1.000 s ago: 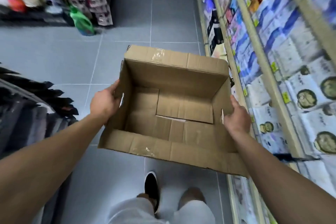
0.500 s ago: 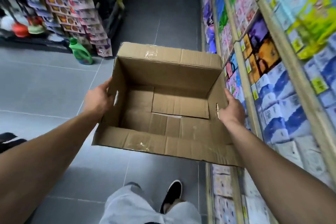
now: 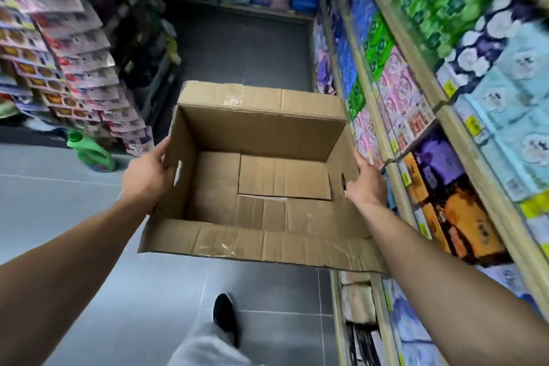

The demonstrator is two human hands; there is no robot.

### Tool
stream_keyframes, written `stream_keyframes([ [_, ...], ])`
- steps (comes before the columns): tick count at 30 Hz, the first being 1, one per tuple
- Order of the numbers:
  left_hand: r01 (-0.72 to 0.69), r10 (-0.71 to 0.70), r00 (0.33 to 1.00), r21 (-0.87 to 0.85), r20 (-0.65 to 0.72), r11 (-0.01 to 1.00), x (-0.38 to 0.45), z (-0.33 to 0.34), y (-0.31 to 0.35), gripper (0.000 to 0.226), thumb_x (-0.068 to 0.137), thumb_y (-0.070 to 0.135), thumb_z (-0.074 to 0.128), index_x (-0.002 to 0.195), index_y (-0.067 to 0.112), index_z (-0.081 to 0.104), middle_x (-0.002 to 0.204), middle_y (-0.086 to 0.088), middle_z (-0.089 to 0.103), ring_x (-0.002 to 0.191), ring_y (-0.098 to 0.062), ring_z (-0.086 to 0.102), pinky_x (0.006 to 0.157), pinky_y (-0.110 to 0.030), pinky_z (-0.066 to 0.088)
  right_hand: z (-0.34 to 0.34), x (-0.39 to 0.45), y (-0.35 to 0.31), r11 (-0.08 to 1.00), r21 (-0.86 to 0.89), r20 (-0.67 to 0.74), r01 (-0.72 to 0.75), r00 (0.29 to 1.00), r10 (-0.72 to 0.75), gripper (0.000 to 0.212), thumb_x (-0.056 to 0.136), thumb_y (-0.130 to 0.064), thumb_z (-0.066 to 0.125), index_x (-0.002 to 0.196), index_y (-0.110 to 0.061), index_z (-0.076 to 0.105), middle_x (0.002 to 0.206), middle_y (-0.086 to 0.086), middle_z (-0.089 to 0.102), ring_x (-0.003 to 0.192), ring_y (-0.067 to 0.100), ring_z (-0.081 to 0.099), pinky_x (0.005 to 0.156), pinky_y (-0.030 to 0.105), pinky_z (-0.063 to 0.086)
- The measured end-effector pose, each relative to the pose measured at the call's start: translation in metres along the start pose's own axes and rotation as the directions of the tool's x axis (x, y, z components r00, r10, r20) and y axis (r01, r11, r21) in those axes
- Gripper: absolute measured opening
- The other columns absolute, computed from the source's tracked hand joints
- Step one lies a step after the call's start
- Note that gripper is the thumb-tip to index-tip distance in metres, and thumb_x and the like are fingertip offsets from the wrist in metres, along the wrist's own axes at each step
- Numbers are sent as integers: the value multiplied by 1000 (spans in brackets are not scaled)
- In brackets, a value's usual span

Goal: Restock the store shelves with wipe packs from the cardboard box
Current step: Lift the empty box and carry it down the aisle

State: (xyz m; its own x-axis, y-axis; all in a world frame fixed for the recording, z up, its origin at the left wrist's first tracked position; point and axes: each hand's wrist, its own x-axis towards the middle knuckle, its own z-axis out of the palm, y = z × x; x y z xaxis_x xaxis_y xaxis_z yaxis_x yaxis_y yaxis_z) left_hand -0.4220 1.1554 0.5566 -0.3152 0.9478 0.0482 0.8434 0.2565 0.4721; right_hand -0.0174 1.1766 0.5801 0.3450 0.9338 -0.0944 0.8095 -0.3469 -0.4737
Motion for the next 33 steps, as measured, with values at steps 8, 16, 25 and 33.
stream_keyframes([
  [8,-23,23,1000,-2,7,1000,182,18,28,58,85,42,56,135,56,30,87,-6,71,78,-34,65,64,-37,53,16,152,-80,999,-26,-34,-23,999,22,76,88,1,54,148,-40,31,130,6,59,98,29,61,72,28,46],
  [16,30,-29,999,-21,41,999,347,74,84,61,81,50,53,129,70,20,97,-4,71,80,-31,67,70,-45,58,54,346,-115,998,-35,4,-43,999,43,75,88,0,51,146,-43,32,136,9,54,104,33,61,77,37,51],
  [25,102,-102,995,-61,-12,993,505,101,148,59,84,51,54,131,66,22,101,1,72,81,-24,68,71,-39,59,60,546,-179,999,52,61,13,998,-17,77,86,-1,54,144,-46,32,136,9,53,106,35,60,85,43,55],
  [33,170,-169,985,-94,23,981,679,156,170,61,82,52,57,134,59,26,105,0,72,91,-25,68,76,-40,58,103,720,-241,999,33,91,21,996,-24,83,87,6,51,145,-47,27,149,3,42,98,35,64,67,39,58],
])
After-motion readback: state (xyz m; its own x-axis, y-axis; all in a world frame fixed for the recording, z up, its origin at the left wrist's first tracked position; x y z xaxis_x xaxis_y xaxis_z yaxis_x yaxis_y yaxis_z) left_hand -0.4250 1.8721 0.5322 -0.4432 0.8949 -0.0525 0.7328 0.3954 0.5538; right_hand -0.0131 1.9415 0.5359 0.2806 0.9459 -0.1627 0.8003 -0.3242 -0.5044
